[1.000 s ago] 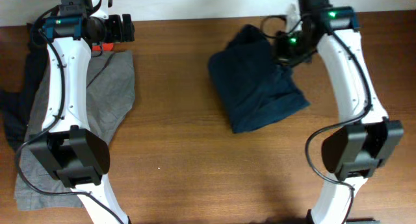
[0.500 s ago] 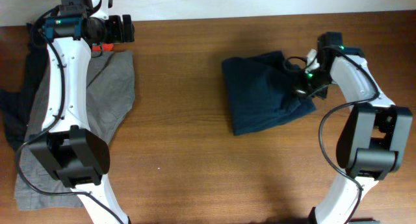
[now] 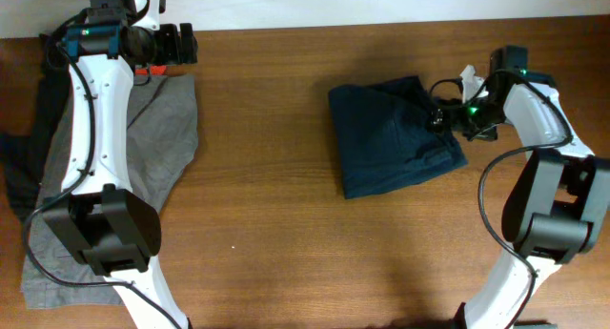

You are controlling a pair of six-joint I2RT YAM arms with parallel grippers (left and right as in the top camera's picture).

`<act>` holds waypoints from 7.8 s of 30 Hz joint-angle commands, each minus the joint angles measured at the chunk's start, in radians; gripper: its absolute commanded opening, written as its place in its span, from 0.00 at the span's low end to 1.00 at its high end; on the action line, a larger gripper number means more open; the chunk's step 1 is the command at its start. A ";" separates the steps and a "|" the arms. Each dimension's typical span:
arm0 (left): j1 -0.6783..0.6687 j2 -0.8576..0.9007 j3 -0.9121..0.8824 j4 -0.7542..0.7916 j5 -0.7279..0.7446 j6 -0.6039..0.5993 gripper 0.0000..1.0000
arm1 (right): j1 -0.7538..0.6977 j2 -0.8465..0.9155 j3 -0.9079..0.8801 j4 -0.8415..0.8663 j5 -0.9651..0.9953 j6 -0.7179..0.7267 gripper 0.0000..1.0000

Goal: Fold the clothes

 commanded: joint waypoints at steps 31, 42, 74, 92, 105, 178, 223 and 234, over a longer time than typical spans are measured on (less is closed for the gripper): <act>-0.006 -0.026 0.017 0.000 0.003 0.009 0.99 | -0.233 0.203 0.016 0.431 -0.047 0.599 0.04; -0.006 -0.026 0.017 0.000 0.003 0.008 0.99 | -0.437 0.203 0.016 0.492 -0.065 0.929 0.04; -0.051 -0.019 0.017 0.000 -0.008 0.009 0.99 | -0.124 -0.080 0.027 0.335 0.010 0.033 0.77; -0.052 0.038 0.017 0.026 -0.005 0.021 0.99 | -0.020 0.337 0.027 1.180 0.227 -0.013 0.99; -0.085 0.040 0.017 0.031 -0.009 0.021 0.99 | -0.142 0.387 0.027 0.848 0.264 0.229 0.99; -0.105 0.088 0.017 0.076 -0.034 0.020 0.99 | 0.383 -0.716 0.063 0.254 0.188 0.059 0.98; -0.105 0.088 0.017 0.076 -0.034 0.020 0.99 | 0.221 -2.050 -1.587 0.881 0.200 0.176 0.99; -0.105 0.088 0.017 0.076 -0.034 0.020 0.99 | 0.221 -2.086 -1.588 0.837 0.200 0.175 0.99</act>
